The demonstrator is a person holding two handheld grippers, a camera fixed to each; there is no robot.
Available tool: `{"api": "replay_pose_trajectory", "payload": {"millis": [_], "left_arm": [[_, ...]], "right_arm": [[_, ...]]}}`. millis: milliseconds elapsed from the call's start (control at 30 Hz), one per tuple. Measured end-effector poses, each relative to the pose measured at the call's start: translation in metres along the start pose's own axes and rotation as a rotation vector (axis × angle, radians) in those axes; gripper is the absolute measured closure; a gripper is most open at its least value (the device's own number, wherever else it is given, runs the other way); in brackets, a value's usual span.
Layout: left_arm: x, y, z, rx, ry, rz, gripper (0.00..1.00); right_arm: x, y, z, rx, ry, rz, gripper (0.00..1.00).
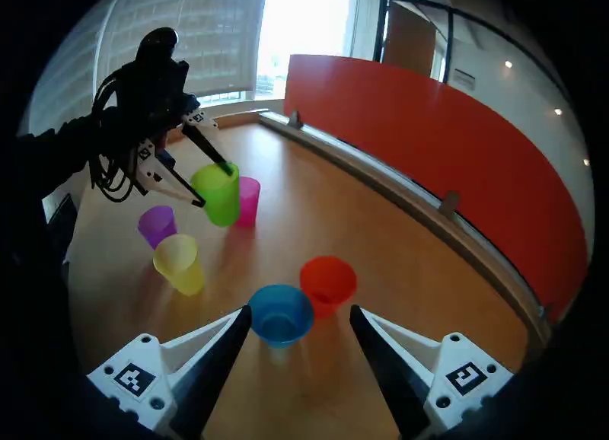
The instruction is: Pour water
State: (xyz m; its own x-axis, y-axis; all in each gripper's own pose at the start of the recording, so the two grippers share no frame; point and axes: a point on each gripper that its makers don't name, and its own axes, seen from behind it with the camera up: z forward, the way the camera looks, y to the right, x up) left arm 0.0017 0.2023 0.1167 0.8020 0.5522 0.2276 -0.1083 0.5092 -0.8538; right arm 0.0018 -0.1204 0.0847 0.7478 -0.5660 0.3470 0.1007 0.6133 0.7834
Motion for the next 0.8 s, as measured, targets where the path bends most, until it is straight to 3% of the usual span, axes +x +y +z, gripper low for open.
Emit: {"api": "replay_pose_trajectory", "payload": {"millis": [800], "left_arm": [[0.05,-0.003,-0.026,0.059,0.219,-0.043,0.12]], "right_arm": [[-0.014,-0.011,0.025,0.034,-0.014,0.01,0.0]]}}
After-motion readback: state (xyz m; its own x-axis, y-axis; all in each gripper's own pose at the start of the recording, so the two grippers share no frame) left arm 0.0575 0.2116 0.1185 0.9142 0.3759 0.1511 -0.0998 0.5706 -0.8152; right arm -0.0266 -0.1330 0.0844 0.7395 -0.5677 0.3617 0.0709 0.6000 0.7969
